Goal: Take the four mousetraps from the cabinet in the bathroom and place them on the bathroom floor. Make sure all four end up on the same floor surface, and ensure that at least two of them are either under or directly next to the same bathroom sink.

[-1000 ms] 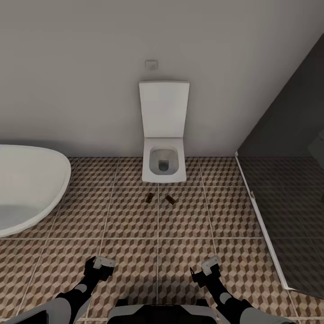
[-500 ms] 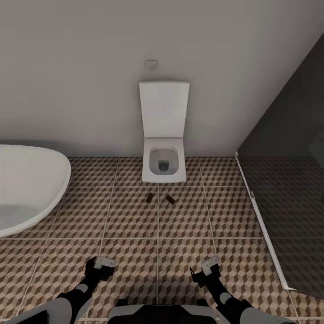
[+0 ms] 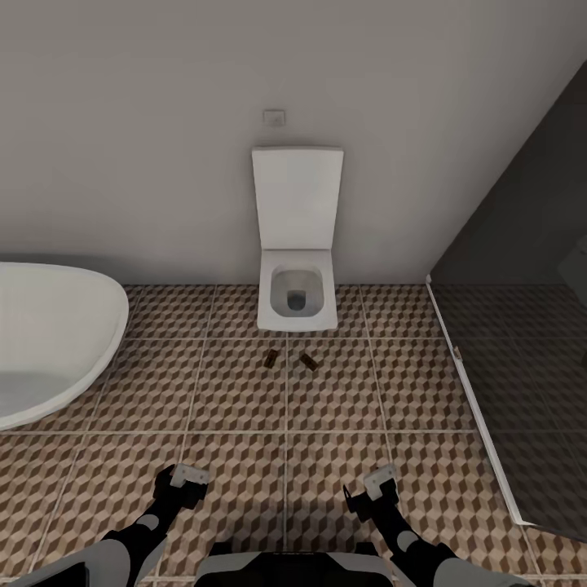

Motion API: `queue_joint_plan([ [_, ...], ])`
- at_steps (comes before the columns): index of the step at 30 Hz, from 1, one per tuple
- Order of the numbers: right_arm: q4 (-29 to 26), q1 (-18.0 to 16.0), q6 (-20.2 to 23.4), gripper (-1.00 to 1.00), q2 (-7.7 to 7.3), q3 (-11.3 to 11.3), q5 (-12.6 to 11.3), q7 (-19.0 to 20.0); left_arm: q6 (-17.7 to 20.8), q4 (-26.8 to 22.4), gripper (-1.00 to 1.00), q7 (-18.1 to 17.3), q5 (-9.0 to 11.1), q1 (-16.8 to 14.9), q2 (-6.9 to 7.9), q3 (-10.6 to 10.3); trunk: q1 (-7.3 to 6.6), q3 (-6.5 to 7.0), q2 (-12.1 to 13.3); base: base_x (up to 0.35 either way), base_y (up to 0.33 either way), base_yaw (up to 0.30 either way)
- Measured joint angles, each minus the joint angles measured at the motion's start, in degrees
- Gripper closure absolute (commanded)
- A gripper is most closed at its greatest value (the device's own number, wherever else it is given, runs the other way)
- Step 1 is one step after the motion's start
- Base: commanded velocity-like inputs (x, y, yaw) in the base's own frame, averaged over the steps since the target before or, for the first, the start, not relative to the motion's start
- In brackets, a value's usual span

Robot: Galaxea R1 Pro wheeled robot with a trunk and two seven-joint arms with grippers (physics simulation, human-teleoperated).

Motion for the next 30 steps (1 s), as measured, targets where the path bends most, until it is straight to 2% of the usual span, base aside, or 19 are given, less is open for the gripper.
queue_joint_plan([
  [10, -0.05, 1.88, -0.08, -1.00, -0.17, -0.03, 0.00, 0.09, 0.05, 0.00, -1.00, 0.00, 0.00, 0.00, -0.03, 0.00, 0.00, 0.71, 0.00, 0.000, 0.000, 0.000],
  [25, -0.06, 2.02, -0.35, -1.00, -0.60, -0.11, 0.00, -0.02, 0.05, 0.00, -1.00, 0.00, -0.04, 0.00, -0.08, 0.00, 0.00, 2.09, 0.00, 0.000, 0.000, -0.017],
  [29, -0.09, 2.02, -0.50, -1.00, -1.63, -0.19, -0.07, -0.08, 0.05, 0.00, -1.00, 0.00, -0.05, 0.00, -0.09, 0.00, 0.00, 2.46, 0.00, 0.000, 0.000, -0.082],
  [30, -0.14, 2.02, -0.65, -1.00, -2.32, -0.26, -0.16, -0.10, 0.05, 0.00, -1.00, 0.00, -0.05, 0.00, -0.09, 0.00, 0.00, 2.55, 0.00, 0.000, 0.000, -0.095],
])
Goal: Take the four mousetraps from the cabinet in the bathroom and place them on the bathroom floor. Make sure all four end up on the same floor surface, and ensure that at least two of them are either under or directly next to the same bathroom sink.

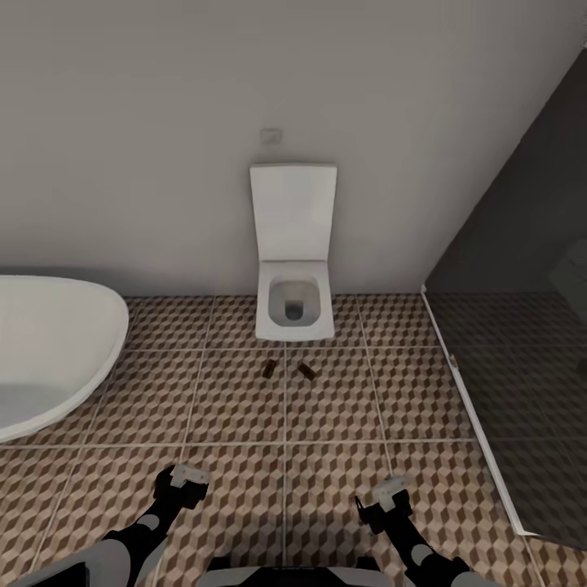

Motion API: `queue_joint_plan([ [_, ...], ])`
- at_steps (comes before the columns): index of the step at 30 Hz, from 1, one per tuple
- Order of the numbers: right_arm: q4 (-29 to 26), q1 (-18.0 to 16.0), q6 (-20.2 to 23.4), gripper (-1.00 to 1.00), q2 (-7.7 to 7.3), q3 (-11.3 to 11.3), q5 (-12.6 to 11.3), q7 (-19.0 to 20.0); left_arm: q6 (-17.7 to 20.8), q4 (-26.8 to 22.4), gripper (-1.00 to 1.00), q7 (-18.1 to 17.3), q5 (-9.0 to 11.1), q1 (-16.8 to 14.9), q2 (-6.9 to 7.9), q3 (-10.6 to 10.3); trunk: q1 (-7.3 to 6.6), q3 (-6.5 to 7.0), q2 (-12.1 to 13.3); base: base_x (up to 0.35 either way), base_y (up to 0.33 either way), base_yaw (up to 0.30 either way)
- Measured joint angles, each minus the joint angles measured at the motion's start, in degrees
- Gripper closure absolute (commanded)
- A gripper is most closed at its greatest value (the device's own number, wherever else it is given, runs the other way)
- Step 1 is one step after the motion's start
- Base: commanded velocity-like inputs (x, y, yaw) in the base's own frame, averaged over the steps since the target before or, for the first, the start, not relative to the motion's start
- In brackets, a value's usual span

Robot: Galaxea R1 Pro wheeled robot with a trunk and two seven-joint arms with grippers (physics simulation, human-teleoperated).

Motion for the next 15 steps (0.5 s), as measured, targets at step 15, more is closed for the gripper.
queue_joint_plan([
  [15, 0.03, -0.01, -1.29, -1.00, -2.91, -0.35, -9.21, -0.11, 0.00, 0.00, -1.00, 0.00, 0.06, 0.00, 0.00, 0.01, 0.00, 1.38, 0.00, 0.000, 0.000, -0.112],
])
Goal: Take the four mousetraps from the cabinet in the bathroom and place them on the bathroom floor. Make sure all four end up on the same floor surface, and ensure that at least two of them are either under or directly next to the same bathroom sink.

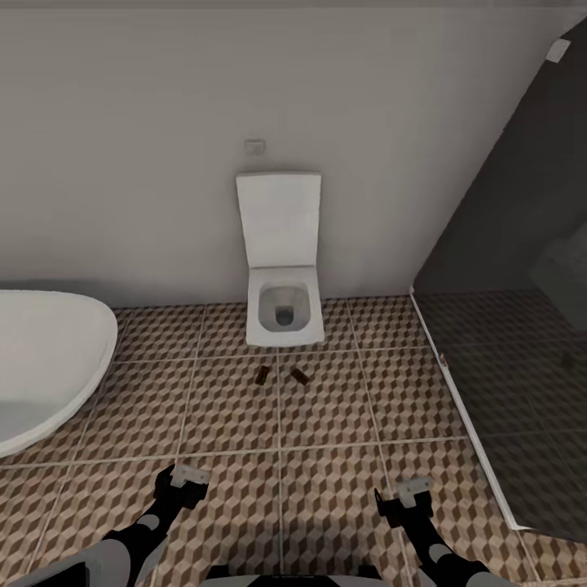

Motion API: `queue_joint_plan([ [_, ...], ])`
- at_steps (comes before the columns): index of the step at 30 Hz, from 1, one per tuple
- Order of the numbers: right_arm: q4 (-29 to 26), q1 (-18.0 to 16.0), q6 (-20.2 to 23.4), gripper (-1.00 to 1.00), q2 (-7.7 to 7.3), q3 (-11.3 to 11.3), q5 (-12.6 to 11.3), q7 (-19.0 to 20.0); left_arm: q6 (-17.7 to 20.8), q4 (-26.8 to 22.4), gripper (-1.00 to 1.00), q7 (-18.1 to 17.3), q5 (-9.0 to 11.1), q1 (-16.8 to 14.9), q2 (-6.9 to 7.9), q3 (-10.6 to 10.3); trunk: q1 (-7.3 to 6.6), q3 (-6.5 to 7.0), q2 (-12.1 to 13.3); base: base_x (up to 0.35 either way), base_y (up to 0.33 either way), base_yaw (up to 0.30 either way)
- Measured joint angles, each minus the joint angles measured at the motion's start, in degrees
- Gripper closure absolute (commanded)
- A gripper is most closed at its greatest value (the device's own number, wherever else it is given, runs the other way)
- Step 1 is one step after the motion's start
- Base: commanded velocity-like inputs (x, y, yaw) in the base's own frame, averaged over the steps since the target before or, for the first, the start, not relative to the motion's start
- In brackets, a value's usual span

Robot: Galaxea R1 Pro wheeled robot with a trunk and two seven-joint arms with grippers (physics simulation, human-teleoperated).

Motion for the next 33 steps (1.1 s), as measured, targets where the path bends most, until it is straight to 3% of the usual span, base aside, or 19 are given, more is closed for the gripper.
queue_joint_plan([
  [9, 0.00, 0.00, -0.04, -1.00, -0.18, 0.00, -1.64, -0.08, 0.00, 0.00, -1.00, 0.07, 0.91, 0.03, 0.01, 0.12, 0.00, 0.83, 0.00, 0.000, 0.000, -0.124],
  [17, 0.00, 0.00, -0.04, -1.00, -0.17, 0.02, -1.81, -0.09, -0.02, 0.01, -1.00, 0.04, 6.59, 1.42, 0.08, 0.18, 0.00, 1.56, 0.00, 0.000, 0.000, -0.126],
  [22, 0.00, 0.00, -0.04, -1.00, -0.13, 0.06, -1.83, -0.08, -0.02, 0.01, -1.00, 0.02, 8.51, 2.62, 0.08, 0.17, 0.00, 2.02, 0.00, 0.000, 0.000, -0.126],
  [33, 0.00, 0.00, -0.04, -1.00, -0.12, 0.09, -1.84, -0.02, -0.02, 0.01, -1.00, 0.00, 9.17, 4.15, 0.01, 0.11, 0.00, 3.03, 0.00, 0.000, 0.000, -0.126],
])
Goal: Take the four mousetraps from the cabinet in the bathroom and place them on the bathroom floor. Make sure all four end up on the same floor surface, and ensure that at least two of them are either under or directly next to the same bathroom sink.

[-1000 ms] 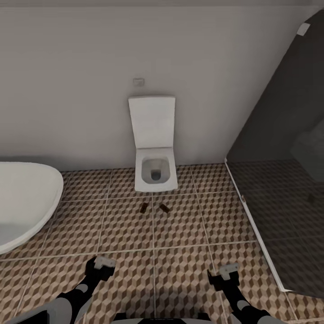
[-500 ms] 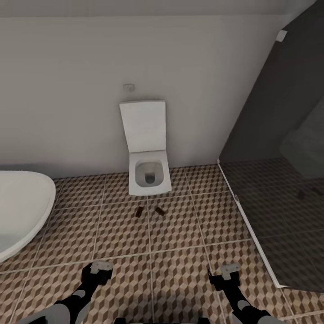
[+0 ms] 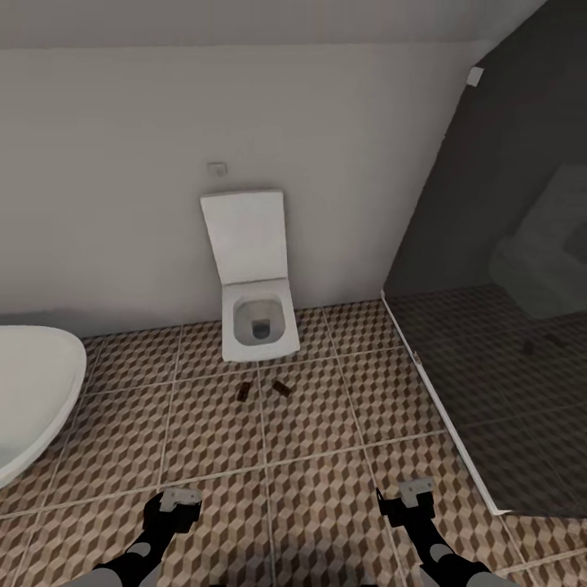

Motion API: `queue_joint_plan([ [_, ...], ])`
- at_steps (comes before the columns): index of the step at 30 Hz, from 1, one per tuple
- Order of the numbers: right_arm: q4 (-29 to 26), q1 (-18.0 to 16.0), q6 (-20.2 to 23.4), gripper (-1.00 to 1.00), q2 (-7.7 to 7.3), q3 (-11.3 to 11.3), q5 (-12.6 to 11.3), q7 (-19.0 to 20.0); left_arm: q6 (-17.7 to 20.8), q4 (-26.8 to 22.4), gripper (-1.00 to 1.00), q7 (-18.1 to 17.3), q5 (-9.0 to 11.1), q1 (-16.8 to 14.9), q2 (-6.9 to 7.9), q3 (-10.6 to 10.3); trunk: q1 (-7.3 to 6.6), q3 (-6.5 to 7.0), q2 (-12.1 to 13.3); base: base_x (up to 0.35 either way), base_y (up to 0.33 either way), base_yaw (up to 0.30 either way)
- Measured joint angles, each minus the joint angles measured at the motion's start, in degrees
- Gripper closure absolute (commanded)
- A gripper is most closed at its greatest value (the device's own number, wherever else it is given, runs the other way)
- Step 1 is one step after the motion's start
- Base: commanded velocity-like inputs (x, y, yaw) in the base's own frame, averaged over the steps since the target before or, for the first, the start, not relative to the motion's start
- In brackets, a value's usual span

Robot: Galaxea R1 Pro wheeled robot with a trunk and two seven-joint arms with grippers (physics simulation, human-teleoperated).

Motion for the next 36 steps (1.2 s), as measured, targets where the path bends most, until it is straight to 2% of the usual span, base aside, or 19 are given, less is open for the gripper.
queue_joint_plan([
  [13, 0.01, -0.01, 0.00, -1.00, 0.01, -0.01, -0.01, -0.06, -0.01, -0.01, -1.00, 0.00, 0.06, 0.43, -0.01, 0.00, 0.00, 1.15, 0.00, 0.000, 0.000, -0.051],
  [36, 0.03, -0.01, 0.07, -1.00, 0.01, -0.01, -0.01, -0.07, 0.02, -0.02, -1.00, 0.00, 0.06, 0.52, -0.09, -0.02, 0.00, 3.07, 0.00, 0.000, 0.000, 0.144],
])
